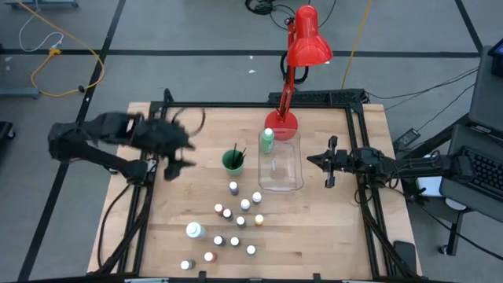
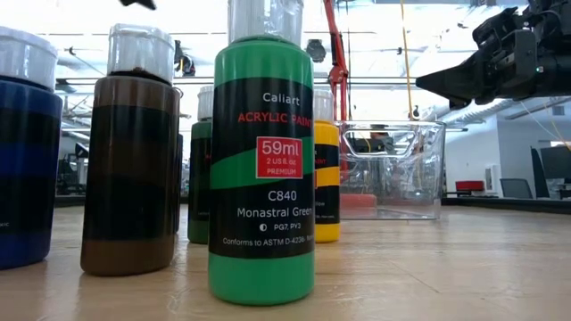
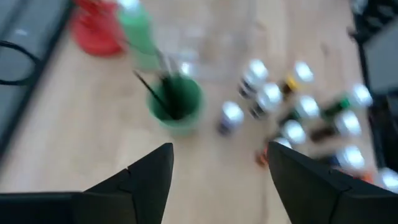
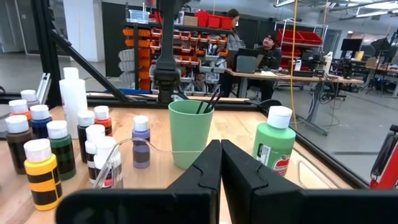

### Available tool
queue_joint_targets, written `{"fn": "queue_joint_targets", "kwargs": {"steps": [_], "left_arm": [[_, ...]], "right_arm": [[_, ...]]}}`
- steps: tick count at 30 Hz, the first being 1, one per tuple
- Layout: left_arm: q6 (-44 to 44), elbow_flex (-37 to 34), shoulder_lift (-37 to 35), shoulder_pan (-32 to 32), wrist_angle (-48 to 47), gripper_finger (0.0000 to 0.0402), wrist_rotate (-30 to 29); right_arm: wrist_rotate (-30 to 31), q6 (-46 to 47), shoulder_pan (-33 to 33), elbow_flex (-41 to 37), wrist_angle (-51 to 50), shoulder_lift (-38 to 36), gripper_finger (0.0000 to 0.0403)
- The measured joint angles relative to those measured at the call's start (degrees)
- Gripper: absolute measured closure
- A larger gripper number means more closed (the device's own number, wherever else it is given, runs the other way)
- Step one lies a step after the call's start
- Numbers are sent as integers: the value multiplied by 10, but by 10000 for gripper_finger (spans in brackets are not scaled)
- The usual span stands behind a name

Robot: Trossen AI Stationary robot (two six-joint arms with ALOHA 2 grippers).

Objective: Pick & Place Paint Supplies
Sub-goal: Put the large white paint bottle into the transparent bin

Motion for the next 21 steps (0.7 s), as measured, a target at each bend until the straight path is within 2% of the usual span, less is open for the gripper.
{"fn": "queue_joint_targets", "kwargs": {"steps": [4, 10, 15, 17, 21], "left_arm": [[-44, -141, -83, -94, 95, 144, -7], [-26, -327, -155, -231, 303, 144, 30], [-16, -426, -160, -322, 483, 144, 27], [-9, -456, -154, -349, 541, 144, 9], [-14, -497, -140, -377, 593, 144, -41]], "right_arm": [[0, 5, 0, 0, 0, 0, 399], [0, 5, 0, 0, -1, 0, 399], [0, 5, 0, 0, -3, 0, 399], [0, 5, 0, 0, -3, 1, 399], [0, 5, 0, 0, -3, 1, 399]]}}
